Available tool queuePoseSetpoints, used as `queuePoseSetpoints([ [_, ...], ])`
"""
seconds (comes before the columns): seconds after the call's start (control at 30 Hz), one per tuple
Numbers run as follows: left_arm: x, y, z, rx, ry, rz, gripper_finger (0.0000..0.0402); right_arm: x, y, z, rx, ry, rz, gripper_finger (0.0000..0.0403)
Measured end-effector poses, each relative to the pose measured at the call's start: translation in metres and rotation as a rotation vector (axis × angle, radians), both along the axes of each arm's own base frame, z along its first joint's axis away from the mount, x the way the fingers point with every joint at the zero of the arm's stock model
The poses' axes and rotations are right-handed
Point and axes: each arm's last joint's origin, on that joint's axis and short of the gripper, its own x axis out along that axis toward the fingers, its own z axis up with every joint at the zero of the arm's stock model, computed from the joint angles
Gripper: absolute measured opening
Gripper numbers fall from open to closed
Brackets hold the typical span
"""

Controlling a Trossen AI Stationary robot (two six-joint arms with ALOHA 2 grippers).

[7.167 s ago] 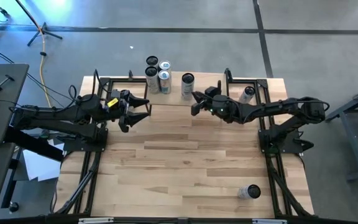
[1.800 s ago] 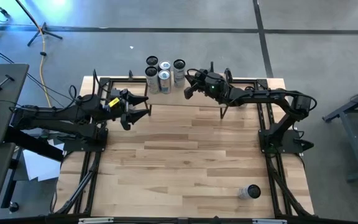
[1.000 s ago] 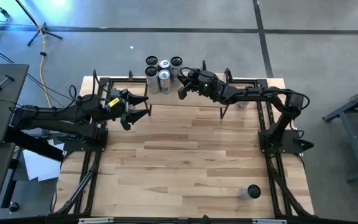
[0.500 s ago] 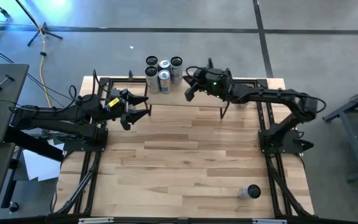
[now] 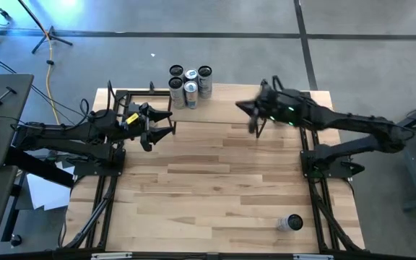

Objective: Place canned beverage on shelf
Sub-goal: Put the bottom right black soda can on the shelf

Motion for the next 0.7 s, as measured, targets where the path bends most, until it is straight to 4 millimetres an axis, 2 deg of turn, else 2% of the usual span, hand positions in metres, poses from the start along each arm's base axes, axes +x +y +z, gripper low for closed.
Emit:
queuePoseSetpoints([
  [0.17,0.000,0.000,0.000,-0.002,0.000,0.000,0.0314,-0.025,0.038,-0.001,0.079,-0.171,0.206,0.0000],
  [0.33,-0.001,-0.001,0.001,-0.037,-0.016,-0.034,0.0314,-0.030,0.062,0.001,0.083,-0.224,0.268,0.0000],
  [0.5,-0.004,-0.002,0.004,-0.054,-0.038,-0.066,0.0314,-0.024,0.074,0.005,0.050,-0.237,0.286,0.0000],
  [0.7,-0.007,-0.002,0.005,-0.053,-0.047,-0.069,0.0314,-0.023,0.077,0.005,0.053,-0.228,0.297,0.0000],
])
